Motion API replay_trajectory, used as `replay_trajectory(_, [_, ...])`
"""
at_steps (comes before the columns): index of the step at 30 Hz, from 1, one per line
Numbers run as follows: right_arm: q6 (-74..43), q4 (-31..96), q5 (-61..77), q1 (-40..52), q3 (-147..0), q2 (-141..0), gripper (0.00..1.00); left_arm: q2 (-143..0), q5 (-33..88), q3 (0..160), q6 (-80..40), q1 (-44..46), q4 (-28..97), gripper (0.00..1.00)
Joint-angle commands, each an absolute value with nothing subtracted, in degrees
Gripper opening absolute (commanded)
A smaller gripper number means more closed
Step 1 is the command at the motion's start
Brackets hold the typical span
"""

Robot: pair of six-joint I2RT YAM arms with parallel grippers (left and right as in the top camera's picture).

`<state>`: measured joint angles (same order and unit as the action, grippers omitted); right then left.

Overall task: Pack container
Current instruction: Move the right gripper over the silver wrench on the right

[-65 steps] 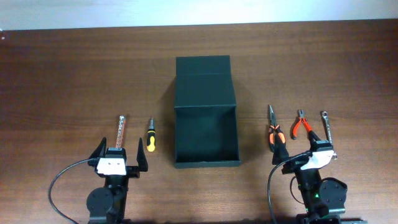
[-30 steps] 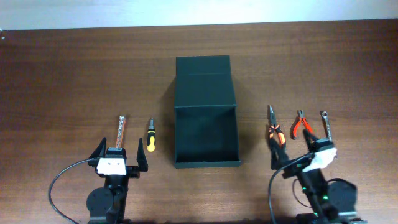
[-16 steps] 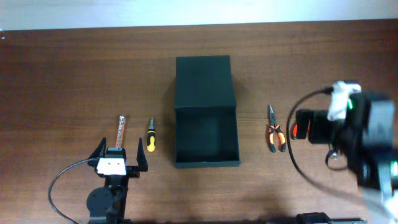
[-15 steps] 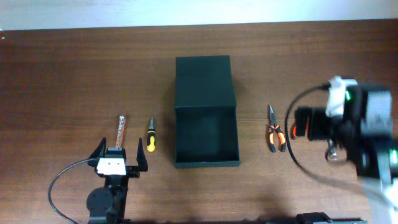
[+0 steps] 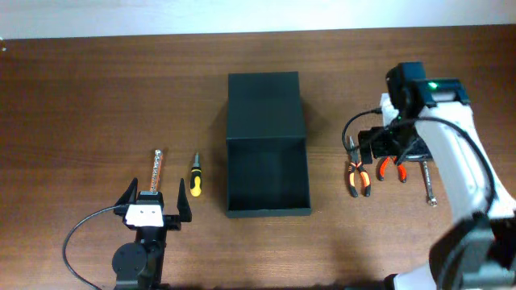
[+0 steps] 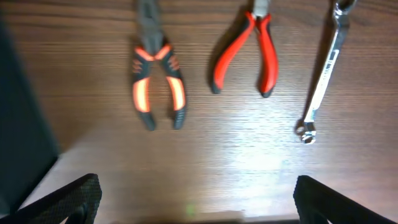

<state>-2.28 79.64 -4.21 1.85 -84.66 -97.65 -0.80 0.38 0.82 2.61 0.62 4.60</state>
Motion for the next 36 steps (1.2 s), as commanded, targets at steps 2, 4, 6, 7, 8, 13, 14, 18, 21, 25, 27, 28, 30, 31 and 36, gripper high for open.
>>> replay_trajectory(2, [-1.7, 77.8, -10.7, -0.1, -85.8, -99.2, 0.99, -0.3, 0.0, 0.6, 3.5, 0.7, 4.8, 0.99])
replay_trajectory(4, [-1.4, 76.1, -10.1, -1.1, -85.8, -99.2, 0.99, -0.3, 0.0, 0.6, 3.5, 0.7, 4.8, 0.99])
replay_trajectory(6, [1.2, 73.8, -9.0, -2.2, -85.8, -99.2, 0.99, -0.3, 0.0, 0.6, 3.5, 0.7, 4.8, 0.99])
replay_trajectory(7, [2.5, 73.1, -8.3, -2.5, -85.8, -99.2, 0.98, -0.3, 0.0, 0.6, 3.5, 0.7, 4.8, 0.99])
replay_trajectory(8, [4.8, 71.4, -7.5, -3.2, -85.8, -99.2, 0.99, -0.3, 0.0, 0.6, 3.5, 0.7, 4.8, 0.99])
replay_trajectory(13, [4.7, 66.7, -7.1, -4.2, -85.8, -99.2, 0.99, -0.3, 0.0, 0.6, 3.5, 0.7, 4.8, 0.99])
replay_trajectory(14, [4.7, 66.3, -7.1, -4.3, -85.8, -99.2, 0.99, -0.3, 0.0, 0.6, 3.5, 0.7, 4.8, 0.99])
replay_trajectory(18, [4.3, 65.1, -8.7, -5.3, -85.8, -99.2, 0.99, -0.3, 0.0, 0.6, 3.5, 0.7, 4.8, 0.99])
replay_trajectory(21, [3.0, 64.6, -8.6, -7.7, -85.8, -99.2, 0.99, -0.3, 0.0, 0.6, 3.5, 0.7, 4.8, 0.99])
replay_trajectory(25, [3.0, 64.9, -7.7, -13.1, -85.8, -99.2, 0.99, -0.3, 0.0, 0.6, 3.5, 0.7, 4.8, 0.99])
replay_trajectory(27, [3.0, 65.2, -5.5, -16.2, -85.8, -99.2, 0.99, -0.3, 0.0, 0.6, 3.5, 0.7, 4.8, 0.99])
replay_trajectory(28, [3.0, 65.5, -4.4, -17.5, -85.8, -99.2, 0.99, -0.3, 0.0, 0.6, 3.5, 0.7, 4.8, 0.99])
replay_trajectory(30, [3.0, 66.0, -3.0, -20.0, -85.7, -99.2, 0.99, -0.3, 0.0, 0.6, 3.5, 0.7, 4.8, 0.99])
replay_trajectory(31, [3.0, 66.2, -2.5, -21.2, -85.7, -99.2, 0.99, -0.3, 0.0, 0.6, 3.5, 0.7, 4.8, 0.99])
replay_trajectory(36, [14.6, 66.6, 4.6, -25.2, -85.4, -99.2, 0.99, -0.3, 0.0, 0.6, 3.5, 0.7, 4.8, 0.99])
